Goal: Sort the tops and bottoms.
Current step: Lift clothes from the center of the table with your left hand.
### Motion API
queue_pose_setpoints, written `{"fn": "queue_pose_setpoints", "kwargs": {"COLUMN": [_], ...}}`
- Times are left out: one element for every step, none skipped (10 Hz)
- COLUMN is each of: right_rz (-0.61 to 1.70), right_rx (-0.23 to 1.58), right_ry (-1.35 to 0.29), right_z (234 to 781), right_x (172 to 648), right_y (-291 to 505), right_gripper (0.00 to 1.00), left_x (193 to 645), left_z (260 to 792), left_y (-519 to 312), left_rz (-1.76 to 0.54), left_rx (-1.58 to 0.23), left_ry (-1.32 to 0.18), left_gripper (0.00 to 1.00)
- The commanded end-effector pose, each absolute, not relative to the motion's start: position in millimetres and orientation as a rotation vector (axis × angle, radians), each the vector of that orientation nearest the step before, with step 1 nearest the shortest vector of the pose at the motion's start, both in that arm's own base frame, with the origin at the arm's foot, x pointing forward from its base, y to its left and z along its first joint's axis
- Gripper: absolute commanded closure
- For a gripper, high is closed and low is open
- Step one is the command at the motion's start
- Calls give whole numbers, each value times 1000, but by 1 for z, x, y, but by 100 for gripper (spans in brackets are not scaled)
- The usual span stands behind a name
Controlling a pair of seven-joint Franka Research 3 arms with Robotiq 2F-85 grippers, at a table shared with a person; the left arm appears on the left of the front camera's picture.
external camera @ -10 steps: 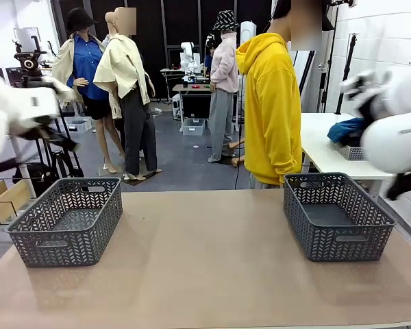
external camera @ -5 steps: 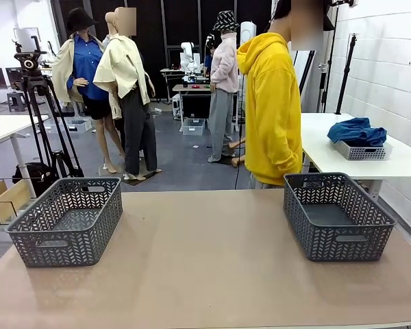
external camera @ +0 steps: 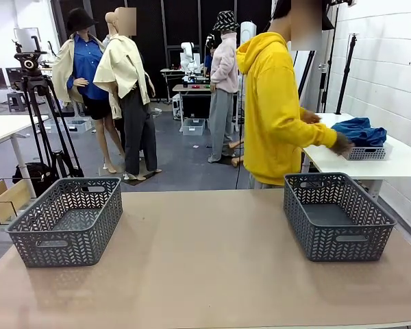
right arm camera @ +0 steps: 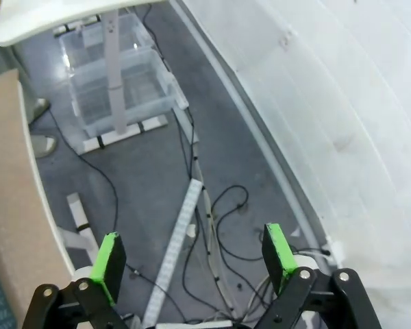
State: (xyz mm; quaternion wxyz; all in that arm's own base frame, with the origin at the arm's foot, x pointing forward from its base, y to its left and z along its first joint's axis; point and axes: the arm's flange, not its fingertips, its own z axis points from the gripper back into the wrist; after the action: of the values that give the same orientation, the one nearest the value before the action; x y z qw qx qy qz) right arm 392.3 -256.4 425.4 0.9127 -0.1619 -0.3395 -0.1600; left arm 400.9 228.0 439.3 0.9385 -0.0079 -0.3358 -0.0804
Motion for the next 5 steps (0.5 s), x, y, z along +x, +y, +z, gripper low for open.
{"fn": "queue_pose_setpoints", "kwargs": {"right_rz": [-336, -336, -336, -336, -336], "right_rx": [-338, -338, -338, -338, -338], "right_ry": [-686, -686, -686, -686, -686], "right_z": [424, 424, 424, 424, 424], "right_x": [387, 387, 387, 387, 387], "right_y": [-264, -264, -264, -264, -264], "right_gripper": [0, 0, 0, 0, 0], "left_x": [397, 397, 397, 397, 397], "left_z": [438, 438, 438, 438, 438], "left_y": [232, 232, 232, 232, 232], "left_rz": [-158, -158, -158, -158, -158], "left_rx": [-2, -2, -2, -2, -2], "left_ry": [-679, -679, -679, -679, -679], "left_gripper": [0, 0, 0, 0, 0]}}
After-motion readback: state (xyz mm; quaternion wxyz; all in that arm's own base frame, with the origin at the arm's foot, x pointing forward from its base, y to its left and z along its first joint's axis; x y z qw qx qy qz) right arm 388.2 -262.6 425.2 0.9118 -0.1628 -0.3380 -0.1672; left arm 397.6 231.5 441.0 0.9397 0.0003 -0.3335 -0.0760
